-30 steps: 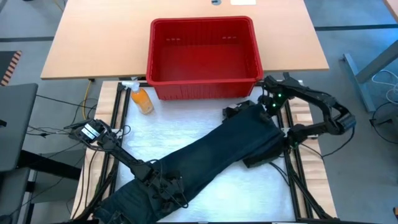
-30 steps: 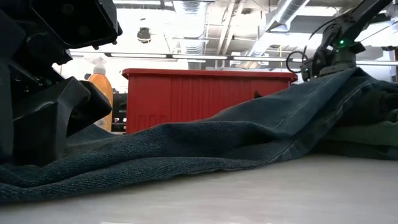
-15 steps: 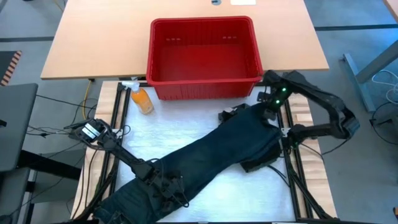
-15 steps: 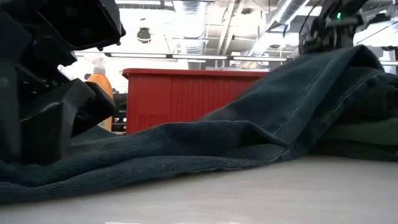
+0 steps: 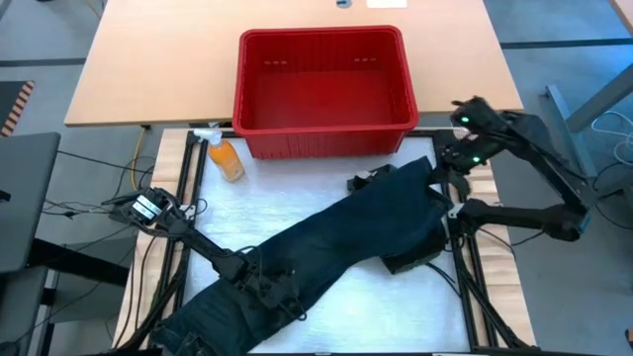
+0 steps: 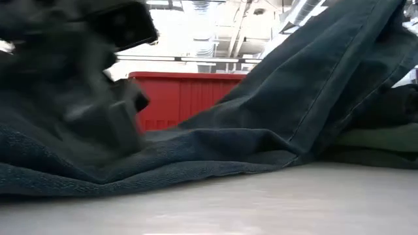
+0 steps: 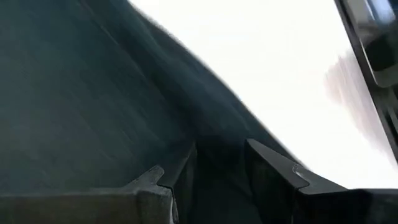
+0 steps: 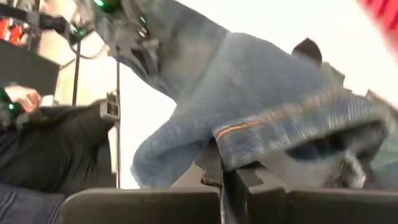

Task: Fold laundry
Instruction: Fold the dark blue jeans

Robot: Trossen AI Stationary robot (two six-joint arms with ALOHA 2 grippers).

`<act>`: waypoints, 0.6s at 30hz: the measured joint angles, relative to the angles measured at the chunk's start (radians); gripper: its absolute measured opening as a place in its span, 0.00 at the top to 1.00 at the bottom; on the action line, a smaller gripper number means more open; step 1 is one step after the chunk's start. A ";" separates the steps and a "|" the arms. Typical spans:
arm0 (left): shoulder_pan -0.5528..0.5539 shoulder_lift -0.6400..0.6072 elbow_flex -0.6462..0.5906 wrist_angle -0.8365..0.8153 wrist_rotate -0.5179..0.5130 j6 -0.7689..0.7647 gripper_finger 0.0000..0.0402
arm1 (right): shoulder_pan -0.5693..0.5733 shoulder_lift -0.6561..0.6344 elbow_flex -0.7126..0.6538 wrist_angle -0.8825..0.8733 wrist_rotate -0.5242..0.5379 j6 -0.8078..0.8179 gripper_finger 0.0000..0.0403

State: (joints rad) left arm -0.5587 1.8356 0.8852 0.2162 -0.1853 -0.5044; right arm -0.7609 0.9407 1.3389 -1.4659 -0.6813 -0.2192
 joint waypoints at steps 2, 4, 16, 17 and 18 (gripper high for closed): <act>0.010 0.000 0.000 0.035 -0.041 0.014 0.68 | 0.023 -0.021 0.043 0.015 0.001 0.045 0.95; 0.020 0.000 0.000 0.040 -0.074 0.016 0.68 | 0.042 -0.044 0.090 0.059 0.000 0.089 0.95; 0.045 0.000 0.001 0.042 -0.100 0.077 0.68 | 0.178 -0.072 0.242 0.002 0.205 0.286 0.95; 0.045 0.000 0.001 0.043 -0.099 0.078 0.68 | 0.182 -0.068 0.242 -0.052 0.256 0.294 0.95; 0.045 0.000 0.001 0.043 -0.096 0.080 0.68 | 0.187 -0.063 0.240 -0.096 0.319 0.304 0.95</act>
State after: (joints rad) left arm -0.5140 1.8359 0.8860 0.2589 -0.2816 -0.4246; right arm -0.5741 0.8777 1.5792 -1.5617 -0.3626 0.0853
